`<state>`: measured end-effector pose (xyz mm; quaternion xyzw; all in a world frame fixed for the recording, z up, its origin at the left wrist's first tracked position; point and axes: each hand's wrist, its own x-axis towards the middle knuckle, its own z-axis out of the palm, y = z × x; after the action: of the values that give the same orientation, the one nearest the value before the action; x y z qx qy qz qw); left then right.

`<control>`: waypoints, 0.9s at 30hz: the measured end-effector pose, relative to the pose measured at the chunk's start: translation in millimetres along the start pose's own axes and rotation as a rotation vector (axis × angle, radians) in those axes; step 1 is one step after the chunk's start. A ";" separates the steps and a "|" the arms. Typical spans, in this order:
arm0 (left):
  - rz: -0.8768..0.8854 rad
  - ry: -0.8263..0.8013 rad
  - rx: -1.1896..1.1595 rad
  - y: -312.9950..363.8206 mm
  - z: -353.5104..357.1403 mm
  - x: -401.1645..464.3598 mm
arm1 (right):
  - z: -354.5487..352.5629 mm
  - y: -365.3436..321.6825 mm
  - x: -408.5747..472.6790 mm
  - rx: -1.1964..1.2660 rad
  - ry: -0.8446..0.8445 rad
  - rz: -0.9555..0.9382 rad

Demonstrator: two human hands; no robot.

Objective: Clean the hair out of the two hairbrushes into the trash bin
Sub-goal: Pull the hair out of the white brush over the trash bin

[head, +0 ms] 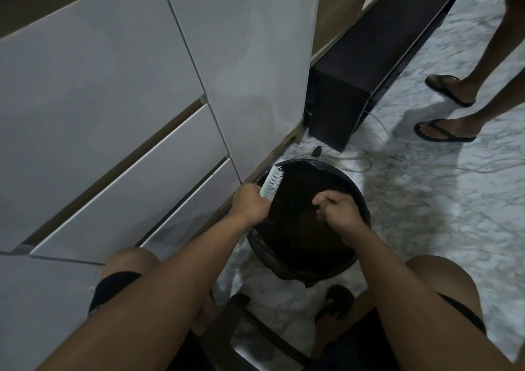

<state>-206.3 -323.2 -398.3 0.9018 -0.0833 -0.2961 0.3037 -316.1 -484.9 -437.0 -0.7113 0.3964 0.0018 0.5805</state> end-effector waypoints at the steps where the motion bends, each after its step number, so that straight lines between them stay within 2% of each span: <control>1: -0.003 -0.020 -0.016 -0.8 0.4 0.7 | 0.4 0.5 0.1 -0.010 0.011 0.002; 8: 0.005 -0.102 -0.103 -1.2 6.4 2.8 | 3.1 5.3 -2.9 -0.182 0.027 -0.046; 13: 0.007 -0.147 -0.134 0.6 5.0 1.2 | 2.6 6.4 -1.4 -0.192 0.092 -0.041; 16: -0.001 -0.167 -0.160 0.4 5.2 1.7 | 2.7 6.9 -0.4 -0.170 0.076 -0.030; 18: -0.009 -0.189 -0.192 1.1 4.7 0.7 | 4.1 7.7 0.5 -0.101 0.044 -0.001; 22: -0.002 -0.254 -0.252 5.3 3.0 -5.3 | 8.2 -4.0 -5.5 0.255 -0.041 0.071; 27: 0.005 -0.344 -0.334 10.9 1.9 -14.2 | 7.3 -20.8 -16.8 0.421 -0.121 0.035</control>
<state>-218.6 -328.2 -386.1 0.7750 -0.0861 -0.4544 0.4306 -312.5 -469.2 -414.4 -0.5658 0.3646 -0.0282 0.7390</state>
